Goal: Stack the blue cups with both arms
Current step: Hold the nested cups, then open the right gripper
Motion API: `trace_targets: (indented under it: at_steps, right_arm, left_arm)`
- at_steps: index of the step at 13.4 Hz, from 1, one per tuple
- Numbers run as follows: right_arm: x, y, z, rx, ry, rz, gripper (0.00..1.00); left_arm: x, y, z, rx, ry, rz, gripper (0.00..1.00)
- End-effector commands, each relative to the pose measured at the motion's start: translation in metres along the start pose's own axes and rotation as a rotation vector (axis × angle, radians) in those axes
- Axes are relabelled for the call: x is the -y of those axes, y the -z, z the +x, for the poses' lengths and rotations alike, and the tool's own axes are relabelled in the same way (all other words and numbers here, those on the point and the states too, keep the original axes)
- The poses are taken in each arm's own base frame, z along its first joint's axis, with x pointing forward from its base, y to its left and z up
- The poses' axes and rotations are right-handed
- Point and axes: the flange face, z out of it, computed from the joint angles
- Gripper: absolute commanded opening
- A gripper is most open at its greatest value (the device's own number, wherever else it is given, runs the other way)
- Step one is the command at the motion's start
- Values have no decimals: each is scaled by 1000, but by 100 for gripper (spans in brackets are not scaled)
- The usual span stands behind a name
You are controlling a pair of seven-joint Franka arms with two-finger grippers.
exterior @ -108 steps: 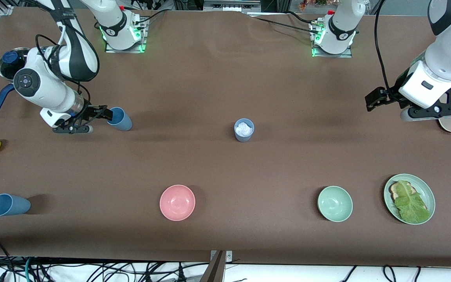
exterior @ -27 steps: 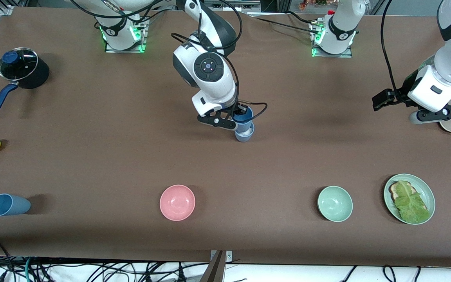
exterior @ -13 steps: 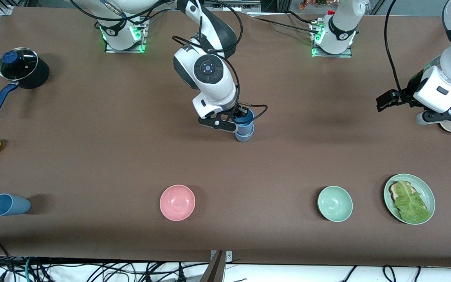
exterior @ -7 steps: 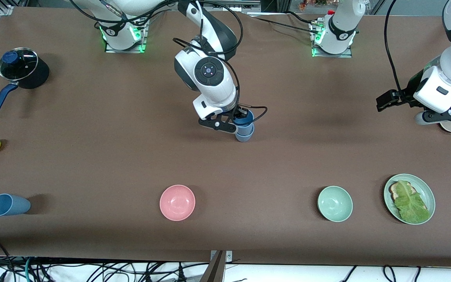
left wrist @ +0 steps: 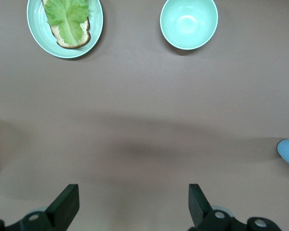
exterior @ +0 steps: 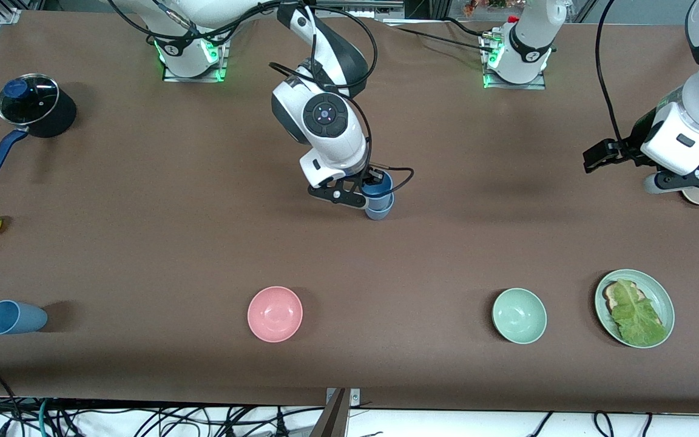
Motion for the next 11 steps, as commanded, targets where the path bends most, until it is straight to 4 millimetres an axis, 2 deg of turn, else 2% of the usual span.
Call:
trace_targets:
  at_steps: [1, 3, 5, 6, 10, 11]
  right_arm:
    - [8, -1, 1, 1, -11, 9, 0]
    - [8, -1, 1, 0, -8, 10, 0]
    - [8, -1, 3, -1, -6, 10, 38]
    - [8, -1, 3, -5, -8, 15, 50]
    - [9, 1, 3, -9, -8, 22, 58]
    - [9, 3, 3, -9, -2, 23, 68]
  left_arm:
    - [1, 3, 1, 10, -19, -17, 100]
    - [1, 3, 1, 10, -20, -17, 100]
    - [1, 3, 1, 10, -20, -17, 100]
    - [1, 3, 1, 10, -20, -17, 100]
    - [1, 3, 1, 10, -20, -17, 100]
    - [1, 3, 1, 10, -20, -17, 100]
